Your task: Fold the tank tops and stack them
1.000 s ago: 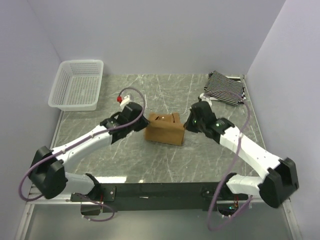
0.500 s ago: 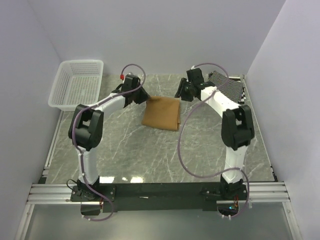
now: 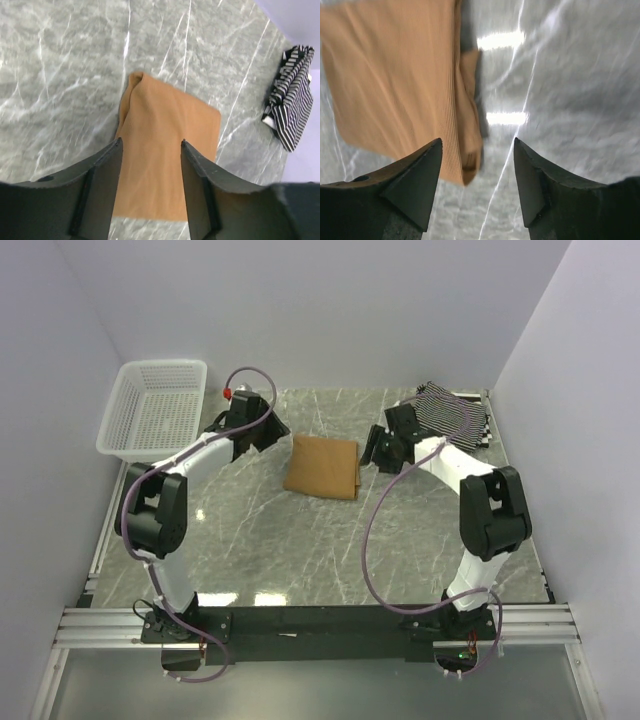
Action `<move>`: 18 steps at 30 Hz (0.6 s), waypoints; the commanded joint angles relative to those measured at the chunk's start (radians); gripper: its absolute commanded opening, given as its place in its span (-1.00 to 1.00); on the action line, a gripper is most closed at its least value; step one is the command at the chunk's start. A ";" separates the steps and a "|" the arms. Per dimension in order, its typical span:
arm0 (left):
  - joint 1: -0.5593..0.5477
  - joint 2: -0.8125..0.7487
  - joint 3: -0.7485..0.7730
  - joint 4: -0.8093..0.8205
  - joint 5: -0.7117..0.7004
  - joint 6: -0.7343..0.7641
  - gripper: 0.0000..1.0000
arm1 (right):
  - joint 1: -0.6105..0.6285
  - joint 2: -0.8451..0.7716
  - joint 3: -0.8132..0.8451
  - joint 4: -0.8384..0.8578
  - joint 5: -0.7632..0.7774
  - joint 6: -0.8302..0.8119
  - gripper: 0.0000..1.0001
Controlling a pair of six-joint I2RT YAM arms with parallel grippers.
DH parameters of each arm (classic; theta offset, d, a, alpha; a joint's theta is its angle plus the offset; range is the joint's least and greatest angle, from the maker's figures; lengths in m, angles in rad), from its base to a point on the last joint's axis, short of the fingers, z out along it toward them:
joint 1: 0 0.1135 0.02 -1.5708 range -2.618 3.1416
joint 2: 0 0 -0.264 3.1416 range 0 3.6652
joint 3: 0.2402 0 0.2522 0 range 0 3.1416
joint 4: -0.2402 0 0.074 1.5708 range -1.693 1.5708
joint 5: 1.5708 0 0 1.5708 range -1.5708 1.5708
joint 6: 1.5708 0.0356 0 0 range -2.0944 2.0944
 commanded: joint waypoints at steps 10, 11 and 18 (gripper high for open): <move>-0.038 0.045 -0.128 0.027 0.018 0.044 0.04 | 0.029 0.058 -0.133 0.313 -0.164 0.063 0.40; -0.040 0.048 -0.137 0.030 0.018 0.044 0.03 | 0.032 0.064 -0.141 0.324 -0.164 0.068 0.40; -0.038 0.085 -0.177 0.059 0.042 0.035 -0.03 | 0.049 0.090 -0.164 0.318 -0.095 0.089 0.39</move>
